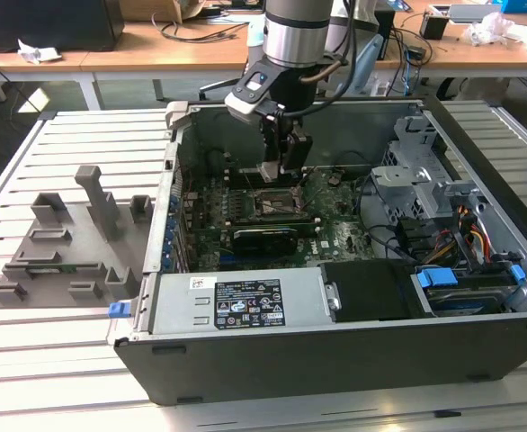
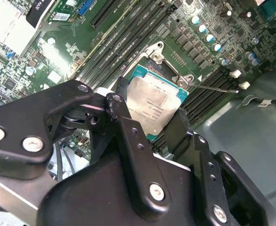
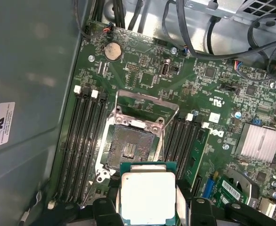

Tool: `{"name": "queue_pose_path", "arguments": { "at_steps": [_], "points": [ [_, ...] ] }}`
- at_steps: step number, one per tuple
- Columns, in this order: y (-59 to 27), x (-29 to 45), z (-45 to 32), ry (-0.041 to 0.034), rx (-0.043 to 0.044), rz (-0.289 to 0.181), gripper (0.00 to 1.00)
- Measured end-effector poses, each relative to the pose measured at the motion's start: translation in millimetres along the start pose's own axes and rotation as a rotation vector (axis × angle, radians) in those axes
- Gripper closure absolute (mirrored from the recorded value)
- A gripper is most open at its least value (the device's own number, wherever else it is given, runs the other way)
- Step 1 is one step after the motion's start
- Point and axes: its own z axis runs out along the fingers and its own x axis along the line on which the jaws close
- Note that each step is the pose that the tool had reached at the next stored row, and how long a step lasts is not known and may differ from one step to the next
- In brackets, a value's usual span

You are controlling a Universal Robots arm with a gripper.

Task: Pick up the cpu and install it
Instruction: 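Place the cpu into insertion slot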

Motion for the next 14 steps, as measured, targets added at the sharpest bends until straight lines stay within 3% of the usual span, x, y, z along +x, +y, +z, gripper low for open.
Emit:
{"name": "queue_pose_path", "arguments": {
  "at_steps": [5,9,12,14],
  "points": [
    [0.3,-0.1,-0.1,-0.0049,0.0032,0.035,0.45],
    [0.3,-0.1,-0.1,-0.0031,0.0045,0.063,0.45],
    [0.3,-0.1,0.0,0.0047,0.0084,0.156,0.45],
    [0.3,-0.1,0.0,0.0068,0.0093,0.178,0.45]
  ]
}}
